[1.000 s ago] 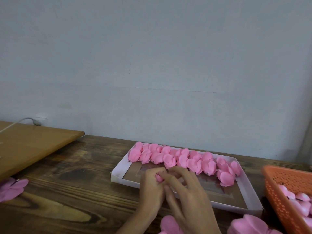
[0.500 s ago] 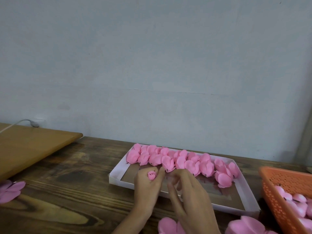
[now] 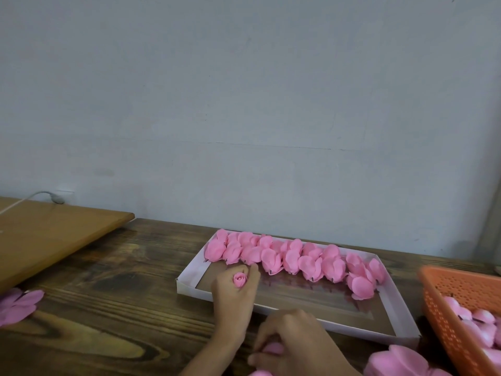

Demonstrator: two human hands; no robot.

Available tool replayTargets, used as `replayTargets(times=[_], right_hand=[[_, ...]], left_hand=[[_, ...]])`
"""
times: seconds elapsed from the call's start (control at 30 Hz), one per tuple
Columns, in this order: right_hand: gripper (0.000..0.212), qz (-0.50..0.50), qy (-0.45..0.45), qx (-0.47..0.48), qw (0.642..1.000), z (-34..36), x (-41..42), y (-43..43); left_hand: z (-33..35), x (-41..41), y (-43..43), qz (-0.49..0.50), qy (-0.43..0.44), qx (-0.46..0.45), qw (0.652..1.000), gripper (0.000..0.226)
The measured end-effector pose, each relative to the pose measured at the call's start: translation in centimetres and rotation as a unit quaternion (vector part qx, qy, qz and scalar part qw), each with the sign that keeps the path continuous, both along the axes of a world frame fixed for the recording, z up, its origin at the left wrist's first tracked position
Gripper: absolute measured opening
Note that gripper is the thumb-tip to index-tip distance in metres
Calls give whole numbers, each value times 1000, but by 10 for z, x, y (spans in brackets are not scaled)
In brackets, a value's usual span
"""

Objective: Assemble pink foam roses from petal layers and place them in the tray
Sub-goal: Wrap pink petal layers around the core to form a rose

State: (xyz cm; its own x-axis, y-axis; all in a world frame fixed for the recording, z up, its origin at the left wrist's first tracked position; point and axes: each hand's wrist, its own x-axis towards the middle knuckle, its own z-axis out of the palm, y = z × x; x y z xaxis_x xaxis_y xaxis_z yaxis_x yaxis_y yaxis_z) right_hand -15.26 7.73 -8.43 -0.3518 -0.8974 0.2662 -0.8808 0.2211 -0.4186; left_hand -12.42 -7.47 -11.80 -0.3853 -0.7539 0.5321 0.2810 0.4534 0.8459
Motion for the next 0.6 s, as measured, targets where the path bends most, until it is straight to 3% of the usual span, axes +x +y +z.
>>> replayTargets(times=[0.17, 0.33, 0.6], right_hand=[[34, -31, -8, -2, 999, 3, -6, 1], [18, -47, -146, 17, 988, 5, -10, 5], [22, -56, -208, 38, 976, 4, -15, 11]], left_hand=[[0, -1, -1, -13, -9, -8, 1000, 60], [1, 0, -1, -19, -11, -24, 999, 63], [1, 0, 2, -25, -12, -24, 999, 66]])
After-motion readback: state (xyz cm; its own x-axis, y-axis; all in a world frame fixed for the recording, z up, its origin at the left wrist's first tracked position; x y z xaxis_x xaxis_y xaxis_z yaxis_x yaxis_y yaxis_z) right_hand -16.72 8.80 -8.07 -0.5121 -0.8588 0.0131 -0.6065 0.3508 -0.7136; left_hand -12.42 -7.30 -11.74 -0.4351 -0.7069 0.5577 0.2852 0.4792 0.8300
